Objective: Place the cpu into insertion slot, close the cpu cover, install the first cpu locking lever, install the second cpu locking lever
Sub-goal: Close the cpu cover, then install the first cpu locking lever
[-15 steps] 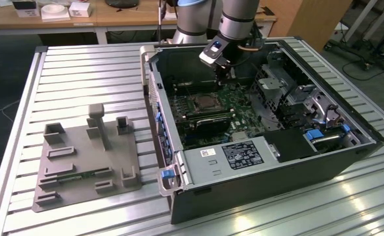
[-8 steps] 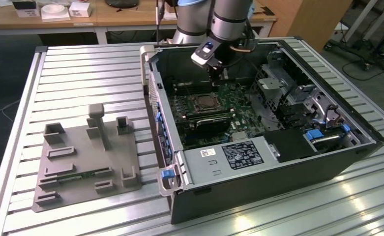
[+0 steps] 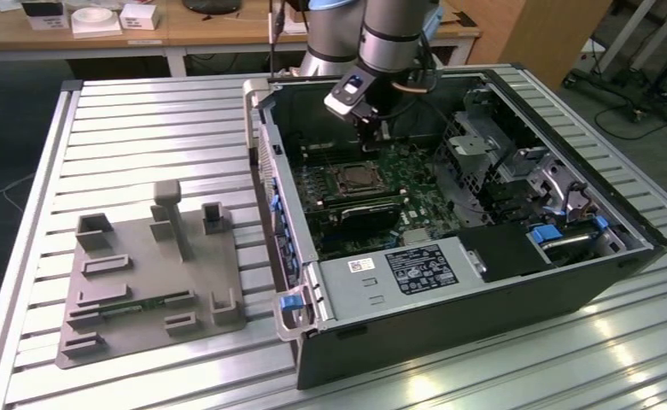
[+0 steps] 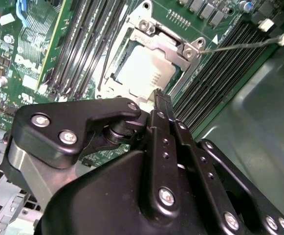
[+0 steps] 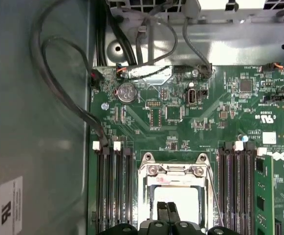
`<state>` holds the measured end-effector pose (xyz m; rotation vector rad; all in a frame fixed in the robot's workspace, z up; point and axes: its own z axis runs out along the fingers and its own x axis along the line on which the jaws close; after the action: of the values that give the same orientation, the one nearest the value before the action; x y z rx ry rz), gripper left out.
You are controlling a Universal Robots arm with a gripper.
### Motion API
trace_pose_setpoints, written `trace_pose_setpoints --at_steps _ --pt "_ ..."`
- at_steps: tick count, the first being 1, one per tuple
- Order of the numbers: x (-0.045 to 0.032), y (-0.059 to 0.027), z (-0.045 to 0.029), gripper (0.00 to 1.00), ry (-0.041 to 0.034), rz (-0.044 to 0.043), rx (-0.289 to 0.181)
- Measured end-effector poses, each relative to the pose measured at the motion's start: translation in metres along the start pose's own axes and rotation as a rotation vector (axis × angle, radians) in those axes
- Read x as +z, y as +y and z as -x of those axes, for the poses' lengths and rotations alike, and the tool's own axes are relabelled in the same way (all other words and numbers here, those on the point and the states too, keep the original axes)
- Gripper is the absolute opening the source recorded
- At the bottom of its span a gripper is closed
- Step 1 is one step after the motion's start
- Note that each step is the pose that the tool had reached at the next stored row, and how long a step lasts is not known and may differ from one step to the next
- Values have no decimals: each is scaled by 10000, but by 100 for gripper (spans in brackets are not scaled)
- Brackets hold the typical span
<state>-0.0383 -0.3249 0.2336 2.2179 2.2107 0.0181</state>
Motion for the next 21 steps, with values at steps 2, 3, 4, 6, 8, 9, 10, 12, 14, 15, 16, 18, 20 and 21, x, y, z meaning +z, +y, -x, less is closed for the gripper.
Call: trace_pose_setpoints --at_steps 2,3,4,6,8,9,10,12,14,15,16,18,20,21 --pt "6 -16 1 10 -1 -1 -5" --pt "8 -19 4 10 -1 -1 -6" --pt "10 -20 11 10 -1 -1 -8" --pt "13 -24 29 10 0 0 -6" --pt "17 -27 48 10 0 0 -6" --pt "18 -30 57 10 -1 0 -6" --pt "18 -33 67 10 -2 -1 -6" --pt "20 -37 77 10 0 1 -5" --pt "21 -38 79 10 -1 0 -6" --pt "22 -38 81 10 -1 0 -6" --pt "22 -38 81 10 -1 -1 -6" --pt "22 -38 81 10 -1 0 -5" --pt "22 -38 81 10 -1 0 -6" --pt "22 -38 82 10 -1 0 -6"
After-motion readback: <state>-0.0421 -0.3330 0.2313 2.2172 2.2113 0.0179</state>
